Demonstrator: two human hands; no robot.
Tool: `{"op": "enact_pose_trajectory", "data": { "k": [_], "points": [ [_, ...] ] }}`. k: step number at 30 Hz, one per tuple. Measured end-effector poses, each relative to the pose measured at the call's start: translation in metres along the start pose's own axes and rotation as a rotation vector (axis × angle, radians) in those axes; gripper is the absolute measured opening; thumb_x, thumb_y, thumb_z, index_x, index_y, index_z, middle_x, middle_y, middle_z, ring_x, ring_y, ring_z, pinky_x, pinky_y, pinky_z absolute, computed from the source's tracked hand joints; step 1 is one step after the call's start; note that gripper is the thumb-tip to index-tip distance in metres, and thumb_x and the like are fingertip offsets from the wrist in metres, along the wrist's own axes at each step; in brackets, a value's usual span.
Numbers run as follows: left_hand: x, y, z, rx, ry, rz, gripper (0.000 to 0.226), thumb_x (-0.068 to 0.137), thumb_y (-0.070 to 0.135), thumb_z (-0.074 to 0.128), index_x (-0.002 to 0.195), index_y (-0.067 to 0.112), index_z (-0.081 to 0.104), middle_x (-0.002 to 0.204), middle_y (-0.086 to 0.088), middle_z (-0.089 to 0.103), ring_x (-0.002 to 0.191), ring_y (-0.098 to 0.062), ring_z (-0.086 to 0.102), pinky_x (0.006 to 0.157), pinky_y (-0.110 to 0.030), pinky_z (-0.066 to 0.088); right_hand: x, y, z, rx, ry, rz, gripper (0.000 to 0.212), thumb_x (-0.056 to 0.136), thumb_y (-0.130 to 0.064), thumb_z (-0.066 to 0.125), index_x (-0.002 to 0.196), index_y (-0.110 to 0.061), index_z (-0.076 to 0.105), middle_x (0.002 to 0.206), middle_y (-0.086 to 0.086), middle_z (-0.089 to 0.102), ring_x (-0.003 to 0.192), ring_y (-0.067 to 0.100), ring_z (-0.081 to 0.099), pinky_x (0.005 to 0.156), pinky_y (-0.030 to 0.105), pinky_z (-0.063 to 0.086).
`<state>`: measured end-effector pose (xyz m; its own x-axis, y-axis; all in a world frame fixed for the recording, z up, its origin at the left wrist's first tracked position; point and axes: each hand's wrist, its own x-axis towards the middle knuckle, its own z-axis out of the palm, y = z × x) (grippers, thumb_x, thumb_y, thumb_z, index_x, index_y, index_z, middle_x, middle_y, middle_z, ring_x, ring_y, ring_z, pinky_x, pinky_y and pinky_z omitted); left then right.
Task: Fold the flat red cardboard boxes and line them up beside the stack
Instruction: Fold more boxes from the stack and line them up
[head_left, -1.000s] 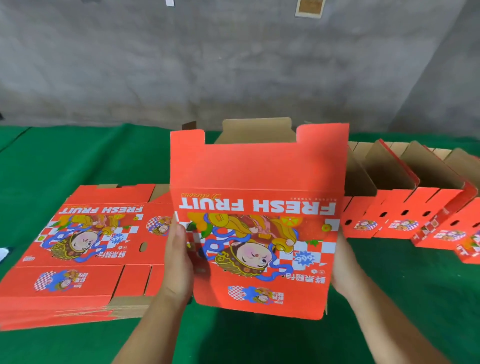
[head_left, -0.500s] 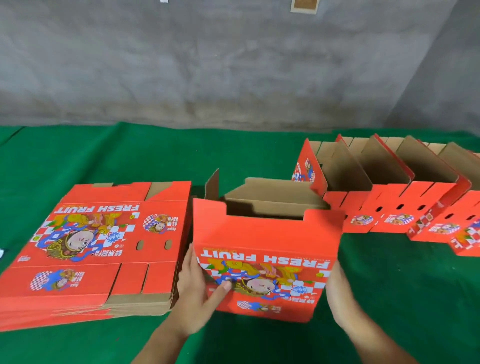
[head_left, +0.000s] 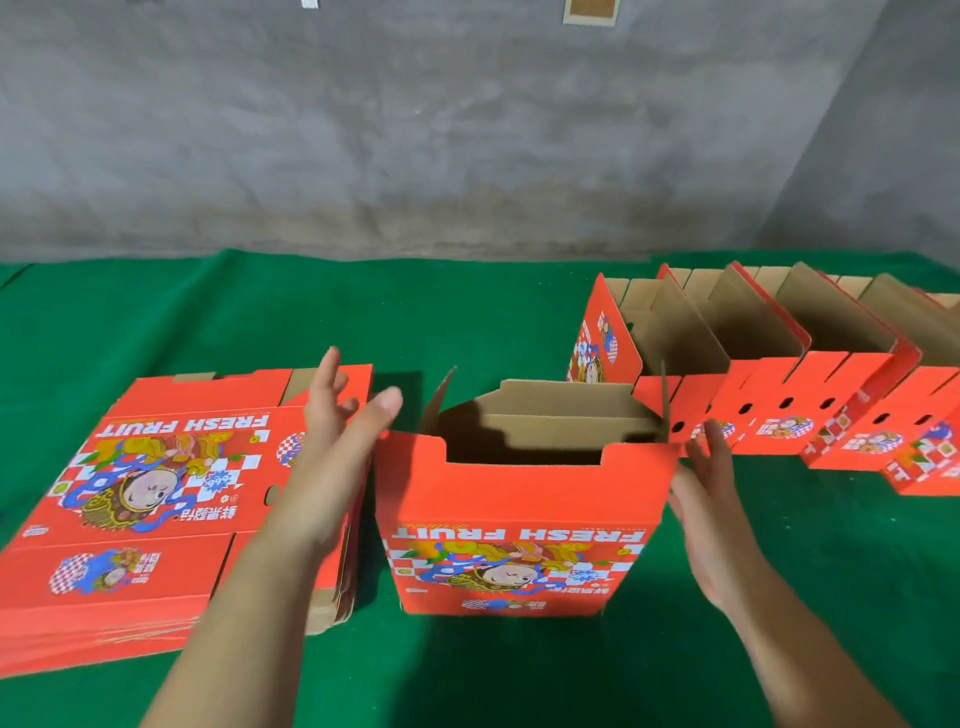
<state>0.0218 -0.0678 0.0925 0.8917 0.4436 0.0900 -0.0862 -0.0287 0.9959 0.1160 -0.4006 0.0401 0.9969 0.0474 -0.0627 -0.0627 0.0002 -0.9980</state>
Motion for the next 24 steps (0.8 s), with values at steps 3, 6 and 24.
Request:
{"op": "enact_pose_trajectory", "data": {
  "k": [3,6,24],
  "points": [
    [0.025,0.025,0.007,0.220,-0.211,-0.130,0.121,0.069,0.057,0.080,0.164,0.047,0.006,0.160,0.014,0.030,0.138,-0.010,0.046,0.111,-0.036,0.041,0.009,-0.010,-0.006,-0.120,-0.021,-0.049,0.088,0.096,-0.033,0.071,0.156,-0.057,0.012,0.156,-0.022,0.034,0.129,0.001,0.053,0.090,0.023,0.048],
    [0.032,0.018,0.024,0.260,-0.231,-0.201,0.083,0.093,0.024,0.067,0.165,0.031,0.026,0.153,0.003,0.048,0.122,-0.009,0.057,0.096,-0.025,0.045,0.013,-0.019,-0.005,-0.158,-0.053,-0.078,0.074,0.088,-0.029,0.078,0.135,-0.069,0.037,0.133,-0.026,0.057,0.103,0.005,0.071,0.074,0.024,0.059],
    [0.013,-0.044,0.016,-0.054,0.342,0.128,0.045,0.106,0.011,0.046,0.147,0.029,0.053,0.135,0.018,0.064,0.120,0.003,0.061,0.102,-0.018,0.047,-0.002,0.017,0.022,-0.077,0.092,0.118,0.067,0.095,-0.037,0.071,0.151,-0.045,0.033,0.114,-0.032,0.067,0.118,-0.001,0.059,0.094,0.030,0.043]
  ]
}}
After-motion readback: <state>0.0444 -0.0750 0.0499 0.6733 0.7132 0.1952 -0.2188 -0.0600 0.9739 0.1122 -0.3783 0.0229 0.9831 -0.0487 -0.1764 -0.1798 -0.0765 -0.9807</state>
